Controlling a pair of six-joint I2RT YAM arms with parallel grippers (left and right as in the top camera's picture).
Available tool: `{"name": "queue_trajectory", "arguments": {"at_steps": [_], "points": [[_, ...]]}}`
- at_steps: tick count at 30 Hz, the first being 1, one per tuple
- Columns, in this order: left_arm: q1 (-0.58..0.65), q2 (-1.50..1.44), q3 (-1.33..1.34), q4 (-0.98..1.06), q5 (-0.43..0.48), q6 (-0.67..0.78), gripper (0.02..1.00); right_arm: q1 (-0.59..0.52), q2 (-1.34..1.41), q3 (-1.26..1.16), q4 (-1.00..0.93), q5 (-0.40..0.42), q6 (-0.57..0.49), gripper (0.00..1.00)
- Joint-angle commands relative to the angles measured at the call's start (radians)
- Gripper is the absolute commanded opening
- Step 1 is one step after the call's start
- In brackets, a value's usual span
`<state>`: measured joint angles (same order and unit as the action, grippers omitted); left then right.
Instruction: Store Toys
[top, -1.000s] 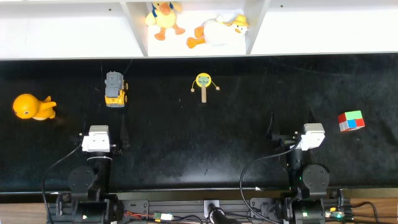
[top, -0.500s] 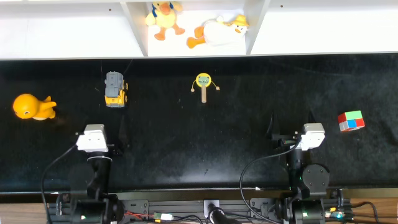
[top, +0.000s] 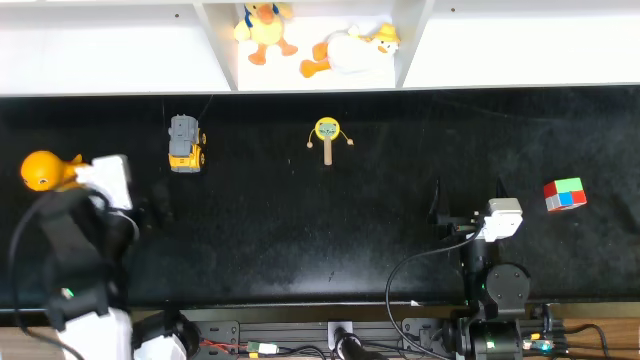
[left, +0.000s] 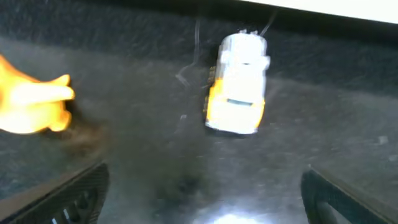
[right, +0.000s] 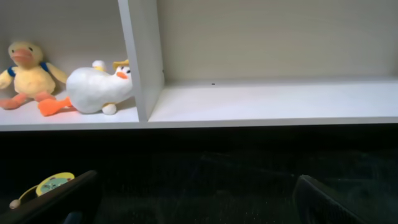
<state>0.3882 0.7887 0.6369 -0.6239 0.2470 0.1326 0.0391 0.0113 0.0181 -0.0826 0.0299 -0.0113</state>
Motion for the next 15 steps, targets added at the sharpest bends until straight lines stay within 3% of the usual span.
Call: {"name": "queue_trajectory", "arguments": {"at_steps": [1,9,15], "points": [[0.159,0.116,0.098,-0.040,0.207,0.285,0.996,-0.005,-0.007,-0.013,0.005,-0.004,0.005,0.996],[0.359,0.111,0.158,-0.102,0.119,0.459,0.998,-0.005,-0.007,-0.013,0.005,-0.004,0.005,0.996],[0.566,0.077,0.158,-0.087,0.225,0.436,0.998,-0.005,-0.007,-0.013,0.005,-0.004,0.005,0.996]]}}
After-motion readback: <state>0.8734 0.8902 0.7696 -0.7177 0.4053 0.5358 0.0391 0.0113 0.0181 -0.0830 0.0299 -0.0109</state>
